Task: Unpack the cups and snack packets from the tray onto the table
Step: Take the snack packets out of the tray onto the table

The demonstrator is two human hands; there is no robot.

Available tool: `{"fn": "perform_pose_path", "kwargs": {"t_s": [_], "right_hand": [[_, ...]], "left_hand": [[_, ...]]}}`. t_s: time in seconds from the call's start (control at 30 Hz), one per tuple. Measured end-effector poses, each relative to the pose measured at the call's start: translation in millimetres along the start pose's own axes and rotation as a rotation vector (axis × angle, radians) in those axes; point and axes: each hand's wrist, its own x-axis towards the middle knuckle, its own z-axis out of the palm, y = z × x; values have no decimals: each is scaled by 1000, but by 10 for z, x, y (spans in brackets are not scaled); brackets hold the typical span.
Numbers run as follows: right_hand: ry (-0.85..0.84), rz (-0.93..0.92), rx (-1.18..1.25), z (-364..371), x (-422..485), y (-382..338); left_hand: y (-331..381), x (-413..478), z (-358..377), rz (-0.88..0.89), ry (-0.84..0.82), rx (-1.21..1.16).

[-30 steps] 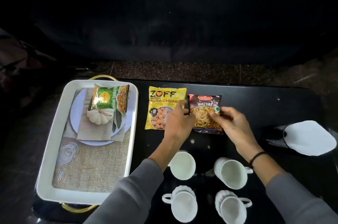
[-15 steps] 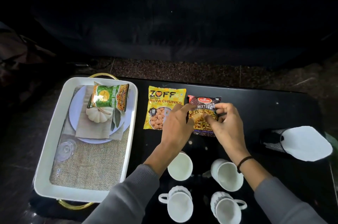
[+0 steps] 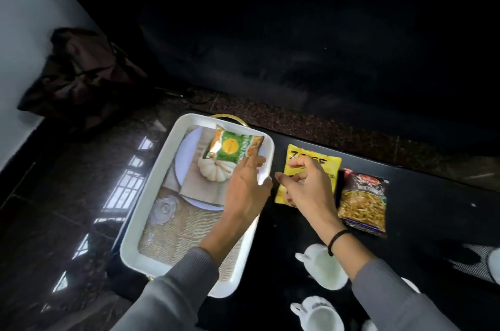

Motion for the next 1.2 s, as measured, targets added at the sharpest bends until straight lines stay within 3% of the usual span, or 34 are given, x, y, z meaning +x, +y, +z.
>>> {"fn": "perform_pose_path", "kwargs": {"t_s": [0.27, 0.53, 0.77, 1.0, 1.2], "right_hand": [[-33, -42, -224, 759, 312, -418], [-122, 168, 35, 938, 517, -438], [-319, 256, 254, 800, 376, -414], [-502, 230, 451, 546, 163, -437], [-335, 226, 564, 232, -13, -196]], "left_hand": [[-695, 229, -558, -245, 166, -147], [-878, 570, -772, -464, -88, -671], [-919, 576, -957, -387, -112, -1022], [-611, 487, -957, -193, -181, -874], [-196, 308, -736, -32, -416, -790]]}}
